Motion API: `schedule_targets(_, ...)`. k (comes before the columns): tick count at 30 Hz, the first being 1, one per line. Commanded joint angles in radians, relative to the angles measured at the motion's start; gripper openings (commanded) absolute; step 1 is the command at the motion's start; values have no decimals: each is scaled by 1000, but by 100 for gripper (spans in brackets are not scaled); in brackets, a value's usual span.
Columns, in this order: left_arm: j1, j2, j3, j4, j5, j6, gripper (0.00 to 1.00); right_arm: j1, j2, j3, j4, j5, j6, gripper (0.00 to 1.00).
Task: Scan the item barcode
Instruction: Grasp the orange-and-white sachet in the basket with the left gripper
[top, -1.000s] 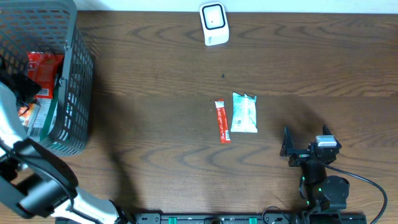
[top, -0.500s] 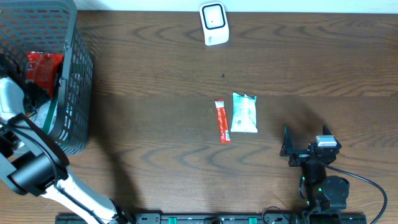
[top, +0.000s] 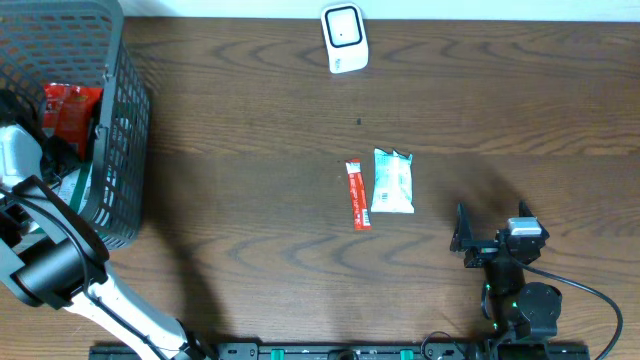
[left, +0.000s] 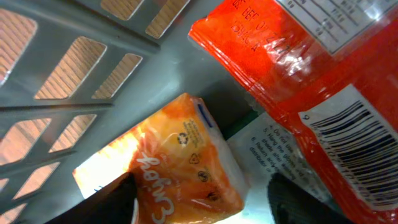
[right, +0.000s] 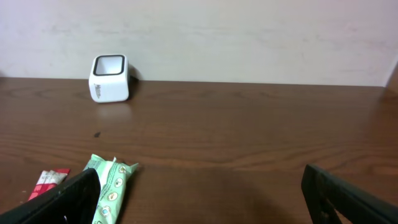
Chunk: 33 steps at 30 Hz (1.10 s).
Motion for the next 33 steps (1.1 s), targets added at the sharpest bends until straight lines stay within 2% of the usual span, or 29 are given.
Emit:
schedule_targets(1, 3, 32, -16, -10, -3, 5, 67, -11, -4, -1, -3, -4, -11, 99)
schedule_targets(2, 3, 32, -16, -16, -3, 5, 58, -11, -4, -1, -3, -4, -11, 99)
schedule_targets(3, 3, 32, -16, -17, -3, 5, 53, -11, -4, -1, -3, -4, -11, 99)
schedule_targets(7, 3, 32, -16, -19, -2, 5, 40, -11, -4, -1, -3, -4, -11, 99)
schedule_targets(8, 3, 32, -16, -18, -2, 5, 31, -11, -4, -1, -3, -4, -11, 99)
schedule_targets(13, 3, 8, -3, -9, -3, 5, 8, -11, -4, -1, -3, -4, -11, 99)
schedule_targets(22, 2, -180, 2, -8, -3, -50, 8, -11, -4, -1, -3, -4, -11, 99)
schedule_targets(30, 0, -480, 2, -35, 4, -225, 7, -11, -4, -1, -3, -4, -11, 99)
schedule_targets(32, -2, -556, 2, -55, 76, -244, 7, -11, -4, -1, -3, -4, -11, 99)
schedule_targets(33, -6, -614, 2, -74, 174, -244, 7, -11, -4, -1, -3, -4, -11, 99)
